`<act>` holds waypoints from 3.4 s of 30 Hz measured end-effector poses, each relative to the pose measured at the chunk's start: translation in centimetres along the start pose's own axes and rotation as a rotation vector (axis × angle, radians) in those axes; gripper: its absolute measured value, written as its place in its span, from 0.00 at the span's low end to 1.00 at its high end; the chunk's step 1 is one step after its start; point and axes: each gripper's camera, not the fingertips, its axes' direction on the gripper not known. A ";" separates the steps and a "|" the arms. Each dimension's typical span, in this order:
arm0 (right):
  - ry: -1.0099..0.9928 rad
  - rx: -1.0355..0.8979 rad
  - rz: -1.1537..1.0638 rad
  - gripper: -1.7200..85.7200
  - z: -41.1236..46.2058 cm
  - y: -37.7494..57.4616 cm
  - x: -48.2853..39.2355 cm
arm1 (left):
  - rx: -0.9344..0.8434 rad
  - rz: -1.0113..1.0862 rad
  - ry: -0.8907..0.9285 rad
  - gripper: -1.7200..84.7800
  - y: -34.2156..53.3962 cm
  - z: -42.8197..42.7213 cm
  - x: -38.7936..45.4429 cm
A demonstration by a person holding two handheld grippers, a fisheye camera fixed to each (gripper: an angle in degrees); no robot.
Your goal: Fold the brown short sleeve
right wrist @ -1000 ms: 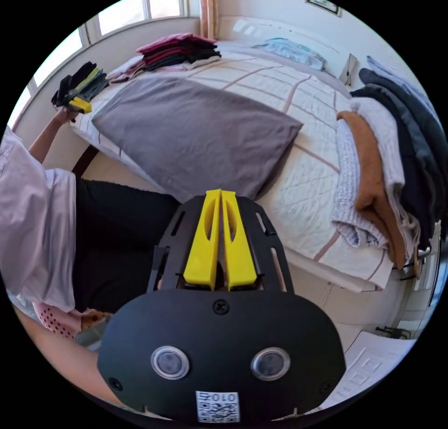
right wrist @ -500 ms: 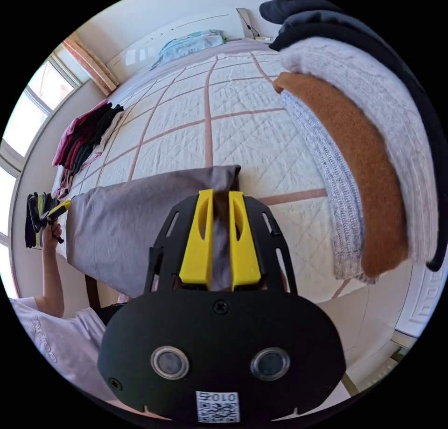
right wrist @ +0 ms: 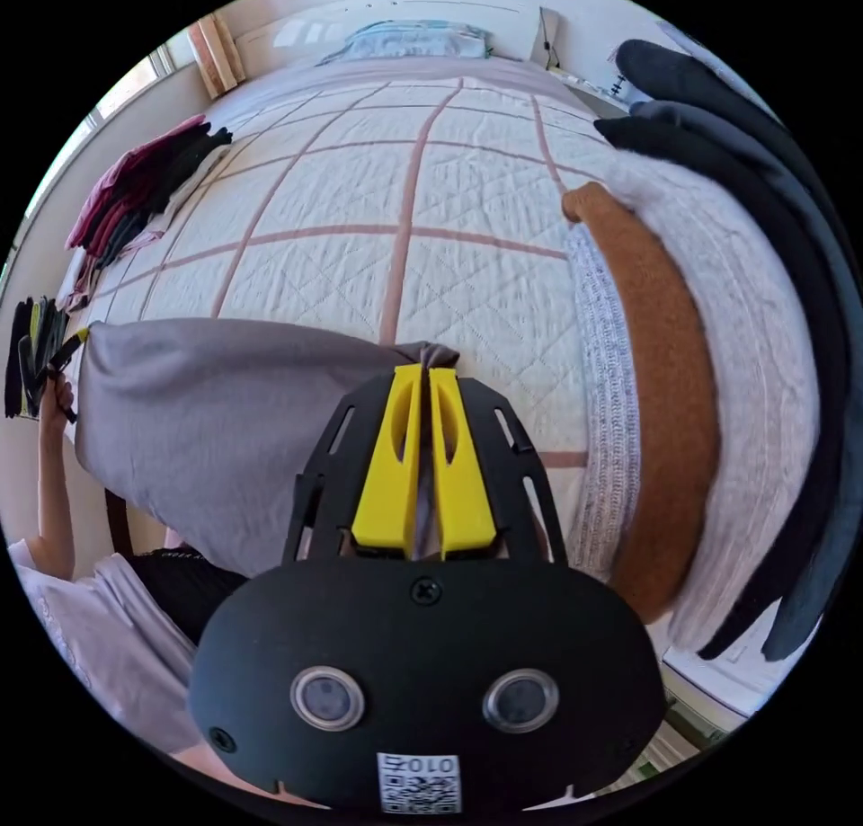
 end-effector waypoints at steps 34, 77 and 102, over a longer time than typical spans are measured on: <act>-0.249 0.191 0.096 0.14 0.7 20.9 4.7 | -0.382 0.834 -0.149 0.09 11.8 0.5 21.2; 0.026 0.361 -1.030 0.16 3.2 21.8 -50.7 | -0.122 0.106 0.234 0.13 16.7 -7.7 3.1; -0.198 0.472 -0.756 0.08 -0.5 23.1 -43.0 | -0.215 -0.207 0.660 0.23 4.5 -2.0 -8.2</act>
